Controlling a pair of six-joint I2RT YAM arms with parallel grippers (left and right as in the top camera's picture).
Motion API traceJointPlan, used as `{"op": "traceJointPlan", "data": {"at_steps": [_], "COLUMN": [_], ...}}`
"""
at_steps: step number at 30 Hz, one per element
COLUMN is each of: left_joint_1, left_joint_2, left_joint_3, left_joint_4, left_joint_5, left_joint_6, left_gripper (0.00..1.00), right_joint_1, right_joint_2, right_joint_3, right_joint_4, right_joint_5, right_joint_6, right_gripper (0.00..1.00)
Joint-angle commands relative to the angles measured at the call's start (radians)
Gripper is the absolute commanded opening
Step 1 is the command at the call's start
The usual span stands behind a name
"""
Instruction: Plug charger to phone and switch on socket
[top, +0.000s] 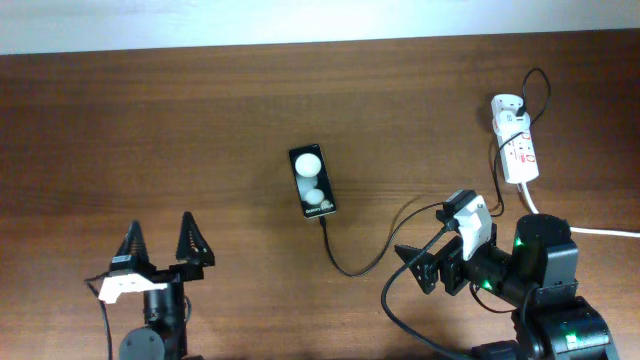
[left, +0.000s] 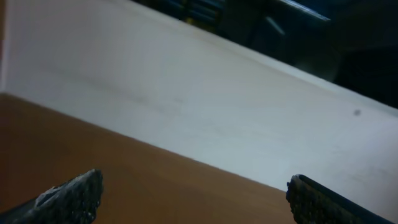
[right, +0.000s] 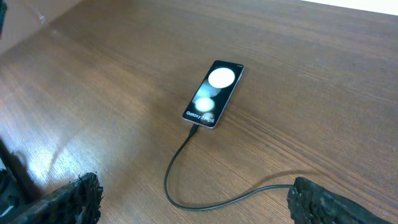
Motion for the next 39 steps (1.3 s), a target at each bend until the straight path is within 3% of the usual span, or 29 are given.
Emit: {"op": "traceJointPlan", "data": {"at_steps": [1, 4, 8, 27, 29, 32, 39], "left_joint_1": [0.024, 0.031, 0.031, 0.031, 0.031, 0.031, 0.031], "left_joint_2": [-0.009, -0.009, -0.009, -0.009, -0.009, -0.009, -0.009], "left_joint_3": [-0.008, -0.008, -0.008, -0.008, -0.008, -0.008, -0.008], "left_joint_4": [-0.089, -0.272, -0.267, -0.267, -0.267, -0.267, -0.267], "left_joint_5": [-0.072, -0.094, -0.09, -0.09, -0.09, -0.09, -0.09], "left_joint_6": [-0.024, -0.023, 0.131, 0.131, 0.131, 0.131, 0.131], "left_gripper": [0.99, 0.99, 0.99, 0.99, 0.99, 0.99, 0.99], "right_joint_1": [0.003, 0.003, 0.003, 0.003, 0.005, 0.005, 0.004], "right_joint_2": [-0.002, -0.002, -0.002, -0.002, -0.02, -0.16, -0.564], "right_joint_3": [-0.005, -0.005, -0.005, -0.005, -0.013, -0.14, -0.435], "right_joint_4": [0.0, 0.0, 0.0, -0.001, 0.002, 0.096, 0.342], "right_joint_5": [0.002, 0.002, 0.002, 0.002, 0.09, 0.225, 0.32], "right_joint_6": [0.004, 0.004, 0.004, 0.003, -0.012, -0.011, -0.003], "right_gripper": [0.99, 0.99, 0.99, 0.99, 0.99, 0.99, 0.99]}}
